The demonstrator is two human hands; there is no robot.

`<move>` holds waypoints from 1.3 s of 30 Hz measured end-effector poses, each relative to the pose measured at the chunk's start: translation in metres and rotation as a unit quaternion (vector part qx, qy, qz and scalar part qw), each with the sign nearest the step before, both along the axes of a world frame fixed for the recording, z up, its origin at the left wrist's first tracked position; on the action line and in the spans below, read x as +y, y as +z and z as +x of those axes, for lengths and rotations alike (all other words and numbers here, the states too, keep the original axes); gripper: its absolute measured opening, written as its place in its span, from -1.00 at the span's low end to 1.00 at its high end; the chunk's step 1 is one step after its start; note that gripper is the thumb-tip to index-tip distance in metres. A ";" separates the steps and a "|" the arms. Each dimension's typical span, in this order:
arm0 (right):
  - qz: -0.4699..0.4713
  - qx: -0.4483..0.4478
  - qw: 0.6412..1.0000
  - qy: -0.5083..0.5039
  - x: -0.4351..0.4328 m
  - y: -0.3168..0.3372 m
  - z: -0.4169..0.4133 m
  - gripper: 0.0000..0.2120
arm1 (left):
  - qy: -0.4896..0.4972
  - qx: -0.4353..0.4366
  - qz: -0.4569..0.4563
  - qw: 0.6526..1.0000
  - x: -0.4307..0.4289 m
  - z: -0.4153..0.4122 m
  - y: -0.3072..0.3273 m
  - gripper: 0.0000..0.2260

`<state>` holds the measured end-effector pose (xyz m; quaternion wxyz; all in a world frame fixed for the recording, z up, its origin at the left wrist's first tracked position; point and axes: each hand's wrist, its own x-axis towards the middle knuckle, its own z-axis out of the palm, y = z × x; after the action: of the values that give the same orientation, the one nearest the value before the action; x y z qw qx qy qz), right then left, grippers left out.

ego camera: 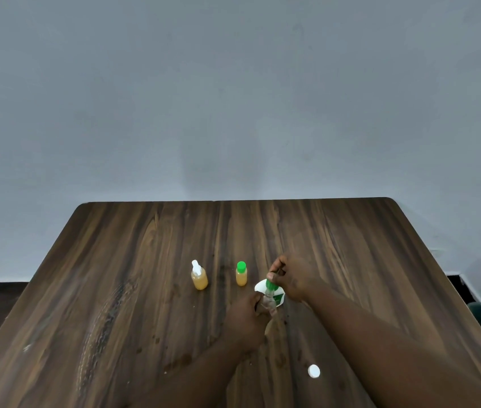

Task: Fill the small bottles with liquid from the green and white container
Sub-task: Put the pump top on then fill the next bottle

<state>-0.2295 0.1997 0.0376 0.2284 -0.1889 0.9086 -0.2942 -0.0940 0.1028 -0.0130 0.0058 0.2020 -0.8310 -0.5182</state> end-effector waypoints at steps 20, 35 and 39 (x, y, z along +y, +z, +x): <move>0.011 0.021 0.999 0.030 0.000 0.000 -0.009 -0.87 | -0.010 0.025 -0.031 0.999 0.000 0.001 0.007 -0.90; 0.029 0.037 0.998 0.036 -0.001 -0.008 -0.009 -0.82 | -0.019 0.035 -0.045 0.998 -0.003 -0.001 0.010 -0.79; 0.001 0.008 0.999 0.040 -0.002 -0.001 -0.017 -0.86 | -0.019 0.041 -0.039 0.998 -0.005 -0.005 0.012 -0.84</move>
<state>-0.2461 0.1974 0.0371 0.2326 -0.2277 0.9024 -0.2824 -0.0994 0.0982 -0.0009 0.0373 0.1642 -0.8534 -0.4934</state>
